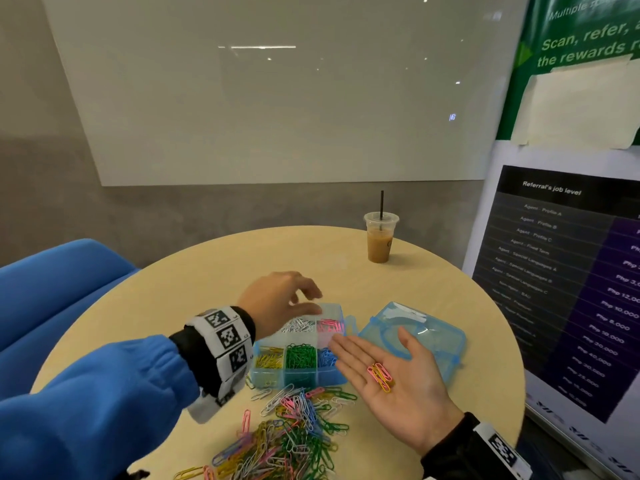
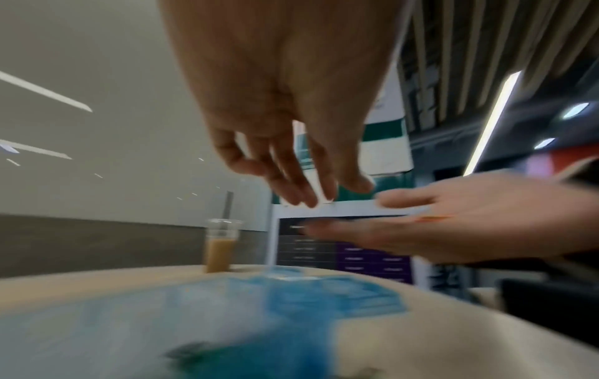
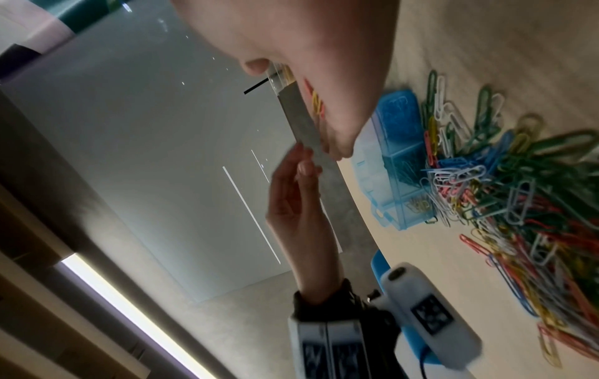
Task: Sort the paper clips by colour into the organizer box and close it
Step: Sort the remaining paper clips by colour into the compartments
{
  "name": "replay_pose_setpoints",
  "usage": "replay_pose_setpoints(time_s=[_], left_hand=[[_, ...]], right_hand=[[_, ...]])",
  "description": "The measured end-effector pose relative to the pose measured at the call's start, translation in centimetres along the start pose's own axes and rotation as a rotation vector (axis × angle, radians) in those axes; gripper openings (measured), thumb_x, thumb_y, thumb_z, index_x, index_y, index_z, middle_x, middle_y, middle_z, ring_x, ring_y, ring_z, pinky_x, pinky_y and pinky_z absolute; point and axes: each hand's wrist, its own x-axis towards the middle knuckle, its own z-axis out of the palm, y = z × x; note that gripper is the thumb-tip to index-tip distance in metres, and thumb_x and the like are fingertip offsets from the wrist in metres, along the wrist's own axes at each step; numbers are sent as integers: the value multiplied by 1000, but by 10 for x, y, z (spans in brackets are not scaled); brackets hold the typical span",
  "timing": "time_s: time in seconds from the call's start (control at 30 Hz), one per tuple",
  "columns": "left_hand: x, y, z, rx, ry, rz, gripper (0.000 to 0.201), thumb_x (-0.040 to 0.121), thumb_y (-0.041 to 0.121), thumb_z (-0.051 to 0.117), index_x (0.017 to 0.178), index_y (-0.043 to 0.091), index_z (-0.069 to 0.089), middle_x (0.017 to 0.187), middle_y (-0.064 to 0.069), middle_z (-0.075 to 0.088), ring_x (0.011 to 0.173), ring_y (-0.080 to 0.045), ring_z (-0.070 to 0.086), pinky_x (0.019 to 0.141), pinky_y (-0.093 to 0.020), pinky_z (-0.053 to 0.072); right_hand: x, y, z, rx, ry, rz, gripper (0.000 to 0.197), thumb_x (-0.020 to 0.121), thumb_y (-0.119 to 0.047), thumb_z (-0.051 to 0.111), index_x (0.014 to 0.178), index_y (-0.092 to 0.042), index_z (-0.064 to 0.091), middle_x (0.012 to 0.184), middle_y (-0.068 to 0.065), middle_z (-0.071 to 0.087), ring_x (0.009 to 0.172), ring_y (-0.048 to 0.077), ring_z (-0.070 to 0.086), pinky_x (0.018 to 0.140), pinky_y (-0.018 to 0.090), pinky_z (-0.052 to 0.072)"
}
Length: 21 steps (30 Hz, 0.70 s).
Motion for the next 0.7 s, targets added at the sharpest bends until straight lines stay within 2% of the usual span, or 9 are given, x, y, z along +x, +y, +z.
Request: replay_pose_setpoints(time_s=[0.1, 0.17, 0.2, 0.23, 0.37, 0.5, 0.6, 0.67, 0.7], left_hand=[[-20, 38, 7, -209, -116, 301, 27, 92, 39, 61, 115, 27, 67, 110, 9, 60, 92, -2, 57, 86, -21, 47], [-29, 54, 15, -254, -142, 406, 25, 94, 33, 60, 117, 25, 67, 112, 6, 59, 96, -2, 55, 86, -18, 45], [-30, 59, 18, -254, -136, 422, 25, 95, 32, 60, 117, 25, 67, 112, 5, 58, 98, -2, 54, 86, -17, 44], [-29, 60, 21, -245, -122, 433, 24, 94, 31, 60, 117, 26, 67, 112, 6, 58, 99, -2, 52, 85, -18, 43], [-25, 59, 23, -232, -82, 494, 17, 91, 29, 65, 104, 19, 68, 103, 5, 59, 94, -5, 48, 79, -17, 39], [-29, 60, 23, -205, -114, 529, 16, 94, 26, 61, 101, 12, 65, 99, 0, 59, 94, -10, 47, 79, -23, 40], [-36, 63, 25, -174, -122, 557, 20, 98, 24, 53, 110, 11, 62, 105, -3, 57, 96, -14, 49, 81, -28, 43], [-40, 64, 27, -60, -60, 606, 23, 99, 26, 47, 110, 11, 61, 106, -5, 55, 91, -16, 50, 75, -33, 47], [-43, 66, 27, 26, -20, 632, 18, 98, 23, 47, 106, 11, 59, 103, -5, 53, 86, -17, 49, 70, -34, 48]], right_hand=[[1, 2, -1, -11, -38, 7, 77, 96, -56, 38, 123, 14, 56, 121, 21, 61, 114, 33, 57, 109, 42, 40], [-1, 5, -1, 15, -72, 45, 79, 95, -60, 36, 122, 10, 57, 98, 16, 58, 87, 27, 60, 86, 35, 51], [-1, 5, -1, 24, -77, 55, 76, 95, -62, 35, 118, 8, 58, 90, 14, 54, 79, 23, 57, 78, 31, 50], [-1, 6, -1, 25, -74, 56, 76, 95, -62, 35, 116, 7, 60, 88, 14, 54, 78, 22, 54, 76, 28, 47], [-2, 7, 1, 3, -97, 34, 84, 94, -62, 35, 124, 14, 56, 101, 19, 54, 92, 24, 53, 82, 27, 40], [0, 9, 1, 88, -108, 73, 75, 94, -65, 33, 123, 2, 50, 82, 10, 42, 72, 17, 39, 67, 23, 29], [-2, 11, 2, 86, -107, 89, 83, 94, -65, 31, 124, 10, 50, 67, 4, 36, 57, 14, 34, 58, 23, 30], [-4, 10, 2, 71, -105, 95, 91, 93, -65, 30, 120, 18, 56, 65, 7, 43, 55, 13, 37, 60, 21, 32], [-3, 9, 2, 63, -101, 93, 92, 93, -66, 29, 114, 17, 61, 68, 10, 49, 57, 15, 43, 63, 19, 38]])
